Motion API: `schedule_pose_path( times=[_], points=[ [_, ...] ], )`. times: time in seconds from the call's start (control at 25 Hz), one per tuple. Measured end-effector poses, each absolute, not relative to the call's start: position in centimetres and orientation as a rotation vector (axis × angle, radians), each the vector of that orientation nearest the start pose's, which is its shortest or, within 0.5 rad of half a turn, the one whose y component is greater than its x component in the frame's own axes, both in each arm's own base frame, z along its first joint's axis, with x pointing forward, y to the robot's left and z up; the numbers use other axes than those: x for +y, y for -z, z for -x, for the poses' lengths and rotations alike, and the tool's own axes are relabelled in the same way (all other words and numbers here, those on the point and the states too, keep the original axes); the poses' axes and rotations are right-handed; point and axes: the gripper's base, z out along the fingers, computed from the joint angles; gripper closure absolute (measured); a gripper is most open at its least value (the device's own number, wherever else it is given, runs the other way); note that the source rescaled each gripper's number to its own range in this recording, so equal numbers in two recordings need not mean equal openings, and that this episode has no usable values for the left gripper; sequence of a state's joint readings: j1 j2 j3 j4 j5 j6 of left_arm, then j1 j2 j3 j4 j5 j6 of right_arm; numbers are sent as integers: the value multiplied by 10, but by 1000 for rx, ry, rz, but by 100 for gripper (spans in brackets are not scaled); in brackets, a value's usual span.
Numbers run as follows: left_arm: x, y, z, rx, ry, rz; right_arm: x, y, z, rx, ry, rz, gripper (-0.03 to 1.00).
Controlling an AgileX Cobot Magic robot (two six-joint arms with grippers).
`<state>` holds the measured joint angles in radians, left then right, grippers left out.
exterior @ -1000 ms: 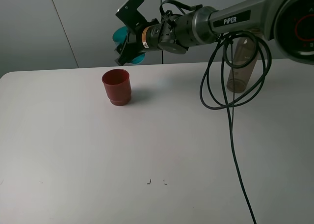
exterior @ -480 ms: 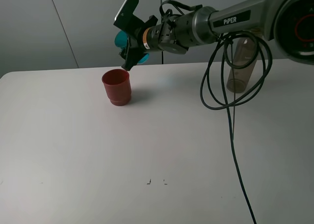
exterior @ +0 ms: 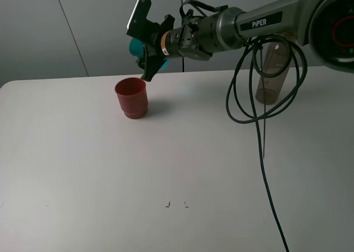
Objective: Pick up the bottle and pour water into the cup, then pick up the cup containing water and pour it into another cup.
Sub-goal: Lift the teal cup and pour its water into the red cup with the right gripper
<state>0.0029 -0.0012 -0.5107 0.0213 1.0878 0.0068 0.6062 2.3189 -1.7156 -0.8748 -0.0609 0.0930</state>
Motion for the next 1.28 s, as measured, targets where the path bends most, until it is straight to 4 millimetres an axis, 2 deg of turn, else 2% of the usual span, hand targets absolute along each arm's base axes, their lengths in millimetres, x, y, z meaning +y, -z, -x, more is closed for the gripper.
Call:
schedule_pose_path(
  times=[1.28],
  points=[
    [2, -278, 7, 2059, -27, 4, 310, -157, -430, 1312, 267, 1589, 92]
  ],
)
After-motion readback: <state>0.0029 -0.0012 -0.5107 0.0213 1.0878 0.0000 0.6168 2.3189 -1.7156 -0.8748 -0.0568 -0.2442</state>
